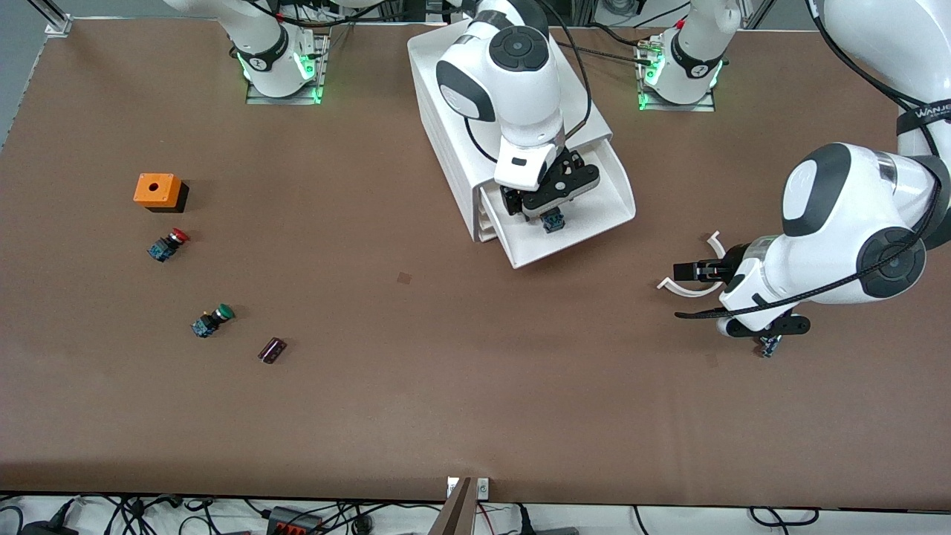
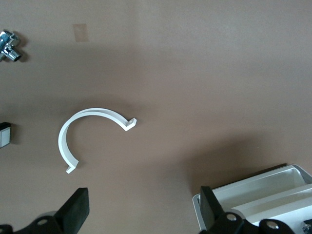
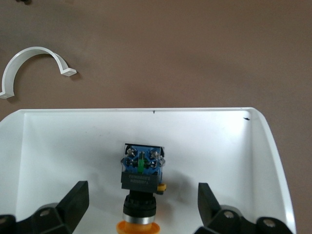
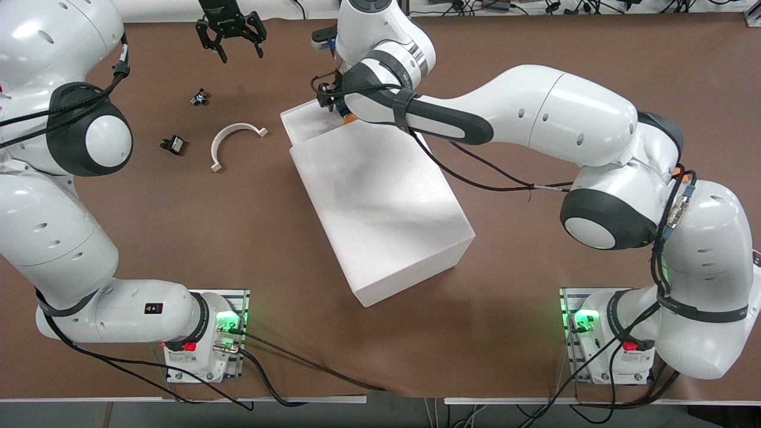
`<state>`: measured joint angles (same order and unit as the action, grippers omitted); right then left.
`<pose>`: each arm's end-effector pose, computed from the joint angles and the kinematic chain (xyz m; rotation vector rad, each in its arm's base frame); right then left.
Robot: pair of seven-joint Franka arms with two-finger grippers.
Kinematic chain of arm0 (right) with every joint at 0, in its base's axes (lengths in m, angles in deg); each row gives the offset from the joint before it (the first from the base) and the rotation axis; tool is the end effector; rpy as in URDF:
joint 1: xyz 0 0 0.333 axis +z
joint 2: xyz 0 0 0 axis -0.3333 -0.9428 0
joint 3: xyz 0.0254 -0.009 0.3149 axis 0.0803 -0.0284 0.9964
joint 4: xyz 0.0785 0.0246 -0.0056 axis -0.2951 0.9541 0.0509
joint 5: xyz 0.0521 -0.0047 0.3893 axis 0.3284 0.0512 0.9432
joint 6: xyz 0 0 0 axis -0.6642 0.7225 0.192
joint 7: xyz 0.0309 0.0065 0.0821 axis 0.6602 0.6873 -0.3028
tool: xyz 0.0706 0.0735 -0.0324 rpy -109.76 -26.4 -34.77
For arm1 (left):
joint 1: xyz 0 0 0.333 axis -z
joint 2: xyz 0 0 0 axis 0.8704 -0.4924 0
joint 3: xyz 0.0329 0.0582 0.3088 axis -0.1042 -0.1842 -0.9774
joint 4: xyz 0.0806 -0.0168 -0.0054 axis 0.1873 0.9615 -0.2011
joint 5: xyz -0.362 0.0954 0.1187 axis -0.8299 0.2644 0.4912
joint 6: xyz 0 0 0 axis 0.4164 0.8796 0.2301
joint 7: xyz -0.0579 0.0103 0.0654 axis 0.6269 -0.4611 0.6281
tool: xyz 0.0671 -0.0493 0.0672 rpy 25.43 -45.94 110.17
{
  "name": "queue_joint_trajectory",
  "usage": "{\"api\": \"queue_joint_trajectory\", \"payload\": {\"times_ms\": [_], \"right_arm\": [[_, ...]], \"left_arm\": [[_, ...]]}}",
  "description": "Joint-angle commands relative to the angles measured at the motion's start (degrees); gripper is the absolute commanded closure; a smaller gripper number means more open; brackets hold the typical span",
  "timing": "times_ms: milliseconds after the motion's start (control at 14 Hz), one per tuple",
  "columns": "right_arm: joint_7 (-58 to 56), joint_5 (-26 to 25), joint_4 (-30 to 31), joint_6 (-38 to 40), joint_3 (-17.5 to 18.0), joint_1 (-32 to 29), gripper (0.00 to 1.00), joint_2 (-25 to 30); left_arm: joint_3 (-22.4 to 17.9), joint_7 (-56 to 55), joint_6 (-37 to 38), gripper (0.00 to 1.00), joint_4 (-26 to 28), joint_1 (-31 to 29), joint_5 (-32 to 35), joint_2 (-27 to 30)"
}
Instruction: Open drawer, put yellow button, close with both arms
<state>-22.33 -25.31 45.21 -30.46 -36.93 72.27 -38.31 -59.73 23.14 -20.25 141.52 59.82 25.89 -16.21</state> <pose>0.4730 0.6222 0.4154 -2.8834 -0.6136 -0.2760 0.6606 -0.1131 0.4236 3.0218 0.1636 -0.4381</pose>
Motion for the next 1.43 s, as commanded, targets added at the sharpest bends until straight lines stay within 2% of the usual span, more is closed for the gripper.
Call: {"api": "queue_joint_trajectory", "payload": {"times_ms": [0,143,357,571,714,1143,1357], "right_arm": [[1.1,-0.6,-3.8,2.7,-0.9,-0.3,0.0,0.6],[1.1,-0.5,-8.3,8.7,-0.9,-3.3,0.0,1.3],[0.7,-0.4,-9.2,16.6,-0.9,-9.6,0.0,5.0],[-3.3,-0.5,-8.5,18.9,-0.5,-17.9,0.0,6.2],[-6.1,-0.8,-7.8,21.0,-0.6,-22.4,0.0,6.2],[-11.5,-0.2,-7.5,33.0,-0.6,-36.5,0.0,7.9],[-13.1,-0.9,-7.3,36.0,-1.0,-39.2,0.0,8.4]], "left_arm": [[0.6,-7.1,-1.0,0.0,-0.8,1.7,1.0,-0.4],[0.6,-12.1,-2.8,0.0,2.5,2.1,0.1,0.4],[1.3,-13.5,-10.4,0.0,7.6,3.0,-2.1,2.2],[5.4,-19.0,-21.0,0.01,16.7,3.1,-2.1,4.6],[8.3,-23.4,-26.6,0.01,20.5,3.1,-1.5,5.1],[12.1,-29.3,-27.6,0.01,24.0,3.9,-1.5,5.7],[15.1,-33.0,-27.3,0.01,26.0,3.6,-1.5,6.5]]}}
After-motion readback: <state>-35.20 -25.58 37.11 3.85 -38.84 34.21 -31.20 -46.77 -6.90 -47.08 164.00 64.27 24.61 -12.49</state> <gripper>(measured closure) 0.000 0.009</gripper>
